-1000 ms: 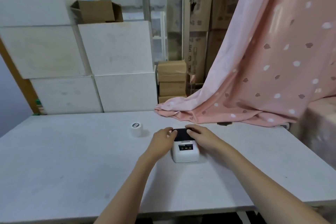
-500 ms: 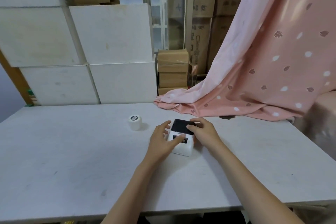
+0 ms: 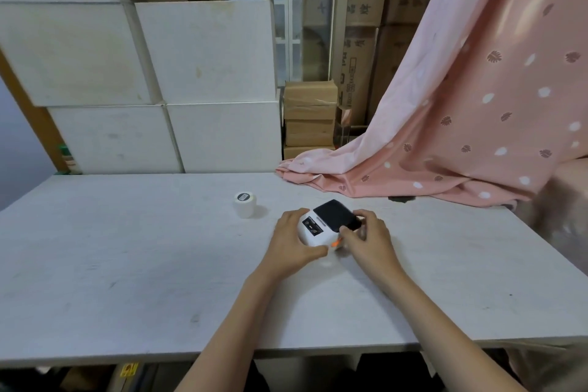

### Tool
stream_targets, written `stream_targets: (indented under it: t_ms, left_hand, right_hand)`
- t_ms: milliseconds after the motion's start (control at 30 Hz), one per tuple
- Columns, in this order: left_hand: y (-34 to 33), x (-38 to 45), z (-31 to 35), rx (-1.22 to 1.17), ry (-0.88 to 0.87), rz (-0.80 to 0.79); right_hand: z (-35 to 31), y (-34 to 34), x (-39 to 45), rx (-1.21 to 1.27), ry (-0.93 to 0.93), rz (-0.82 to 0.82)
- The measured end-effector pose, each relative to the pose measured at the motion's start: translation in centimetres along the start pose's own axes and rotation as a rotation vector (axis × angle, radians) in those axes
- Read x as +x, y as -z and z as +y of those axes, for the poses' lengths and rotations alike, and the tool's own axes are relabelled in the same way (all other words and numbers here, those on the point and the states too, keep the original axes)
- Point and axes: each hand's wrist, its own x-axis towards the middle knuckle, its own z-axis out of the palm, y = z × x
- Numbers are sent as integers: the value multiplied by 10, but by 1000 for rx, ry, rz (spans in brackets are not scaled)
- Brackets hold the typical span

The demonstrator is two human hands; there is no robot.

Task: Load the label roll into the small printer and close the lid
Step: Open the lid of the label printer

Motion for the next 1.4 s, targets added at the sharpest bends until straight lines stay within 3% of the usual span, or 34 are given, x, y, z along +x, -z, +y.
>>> stream_targets:
  t_ms: [100, 200, 467, 800, 867, 1000, 1167, 1400]
  left_hand:
    - [2, -2, 3, -14, 12, -27]
    - [3, -5, 6, -37, 29, -23]
    - [4, -7, 11, -51, 20, -11]
    - [5, -7, 14, -40, 25, -14]
    - [6, -8, 16, -41, 18, -22]
    - [6, -8, 15, -25, 0, -56]
    - [6, -8, 15, -27, -14, -76]
    - [4, -5, 8, -39, -23, -51]
  right_hand:
    - [4, 8, -7, -7, 31, -154]
    - [2, 6, -5, 7, 67, -208]
    - [-2, -3, -2, 38, 73, -236]
    - [-6, 5, 2, -92, 118, -264]
    - [-10, 13, 6, -161, 122, -307]
    - [-35, 40, 34, -546, 134, -588]
    - [-64, 46, 59, -765, 250, -663]
    - [-33, 79, 61, -157, 75, -559]
